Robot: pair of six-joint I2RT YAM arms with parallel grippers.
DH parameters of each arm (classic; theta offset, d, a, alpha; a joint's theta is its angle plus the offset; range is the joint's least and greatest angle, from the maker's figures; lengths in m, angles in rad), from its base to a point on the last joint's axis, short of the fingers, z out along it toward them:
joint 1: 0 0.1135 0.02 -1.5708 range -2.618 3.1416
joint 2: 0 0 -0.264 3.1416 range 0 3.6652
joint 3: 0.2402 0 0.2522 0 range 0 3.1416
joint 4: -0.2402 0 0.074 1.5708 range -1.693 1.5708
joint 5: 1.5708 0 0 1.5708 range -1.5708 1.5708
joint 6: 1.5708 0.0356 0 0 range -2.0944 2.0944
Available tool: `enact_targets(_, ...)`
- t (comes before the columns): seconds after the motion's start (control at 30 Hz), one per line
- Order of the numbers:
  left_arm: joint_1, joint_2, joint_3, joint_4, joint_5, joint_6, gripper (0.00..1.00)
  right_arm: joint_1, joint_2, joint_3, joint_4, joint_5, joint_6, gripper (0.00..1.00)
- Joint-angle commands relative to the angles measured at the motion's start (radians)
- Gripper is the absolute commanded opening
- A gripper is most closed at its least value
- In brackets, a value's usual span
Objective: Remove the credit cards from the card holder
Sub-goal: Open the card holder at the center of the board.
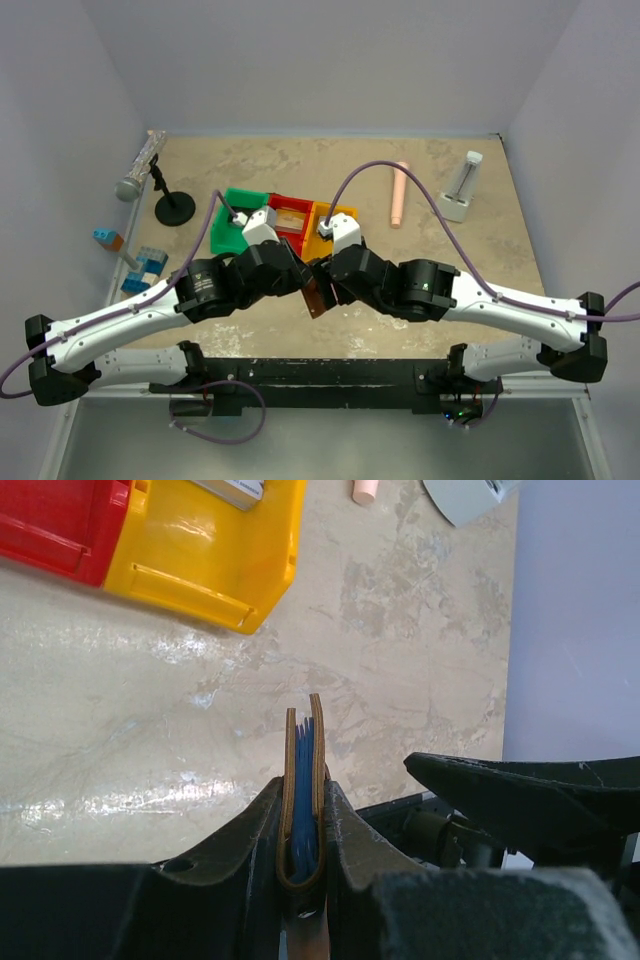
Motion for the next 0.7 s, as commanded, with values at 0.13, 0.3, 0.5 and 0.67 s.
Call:
enact_targets(0.13,-0.007,-0.023,-0.008,0.08,0.029,-0.028,0.0,0.007,0.047,0.072,0.001,-0.007,0.023,0.65)
enact_targets(0.3,-0.007,-0.041,-0.022,0.091,0.034,-0.036,0.0,0.007,0.081,0.085,-0.031,0.01,0.033,0.6)
enact_targets(0.5,-0.008,-0.063,-0.045,0.12,0.039,-0.041,0.0,0.007,0.118,0.08,-0.037,0.01,0.039,0.52)
enact_targets(0.67,-0.007,-0.08,-0.057,0.137,0.04,-0.041,0.0,0.007,0.132,0.08,-0.056,0.007,0.046,0.46)
